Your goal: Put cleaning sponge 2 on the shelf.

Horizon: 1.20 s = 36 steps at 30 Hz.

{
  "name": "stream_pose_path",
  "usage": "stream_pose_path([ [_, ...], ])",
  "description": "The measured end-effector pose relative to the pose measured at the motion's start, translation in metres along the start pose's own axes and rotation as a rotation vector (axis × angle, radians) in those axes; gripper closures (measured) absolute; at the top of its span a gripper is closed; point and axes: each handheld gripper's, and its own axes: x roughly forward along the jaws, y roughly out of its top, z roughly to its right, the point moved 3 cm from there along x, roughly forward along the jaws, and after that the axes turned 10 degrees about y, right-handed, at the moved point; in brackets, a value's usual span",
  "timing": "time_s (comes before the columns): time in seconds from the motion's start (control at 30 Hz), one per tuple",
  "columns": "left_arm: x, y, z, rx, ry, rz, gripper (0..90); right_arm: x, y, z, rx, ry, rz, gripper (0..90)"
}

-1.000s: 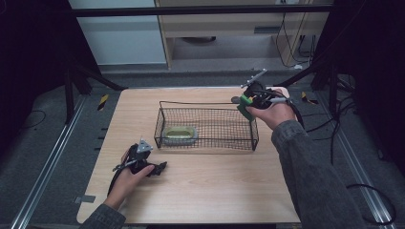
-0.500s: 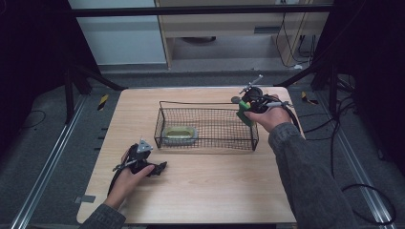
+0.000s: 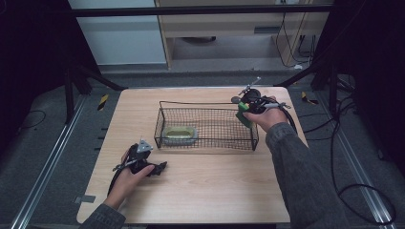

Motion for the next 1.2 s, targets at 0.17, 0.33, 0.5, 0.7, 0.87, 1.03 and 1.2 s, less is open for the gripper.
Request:
stream_pose_path([
  [0.17, 0.0, 0.0, 0.0, 0.0, 0.0, 0.0, 0.0, 0.002, -0.001, 0.002, 0.008, 0.004, 0.002, 64.0],
  [0.33, 0.0, 0.0, 0.0, 0.0, 0.0, 0.0, 0.0, 0.005, -0.002, 0.003, 0.009, 0.009, -0.001, 64.1],
  [0.5, 0.0, 0.0, 0.0, 0.001, 0.0, 0.0, 0.0, 0.011, -0.003, 0.004, 0.01, 0.006, -0.012, 64.1],
  [0.7, 0.0, 0.0, 0.0, 0.001, 0.0, 0.0, 0.0, 0.02, -0.005, 0.004, 0.012, 0.015, -0.017, 64.0],
  [0.87, 0.0, 0.0, 0.0, 0.001, -0.001, 0.0, 0.0, 0.025, -0.007, 0.003, -0.004, 0.013, -0.023, 64.0],
  [1.03, 0.0, 0.0, 0.0, 0.001, -0.001, 0.0, 0.0, 0.031, -0.009, 0.004, -0.01, 0.011, -0.035, 64.0],
  [1.2, 0.0, 0.0, 0.0, 0.001, -0.001, 0.0, 0.0, 0.037, -0.011, 0.006, -0.006, 0.008, -0.044, 63.9],
])
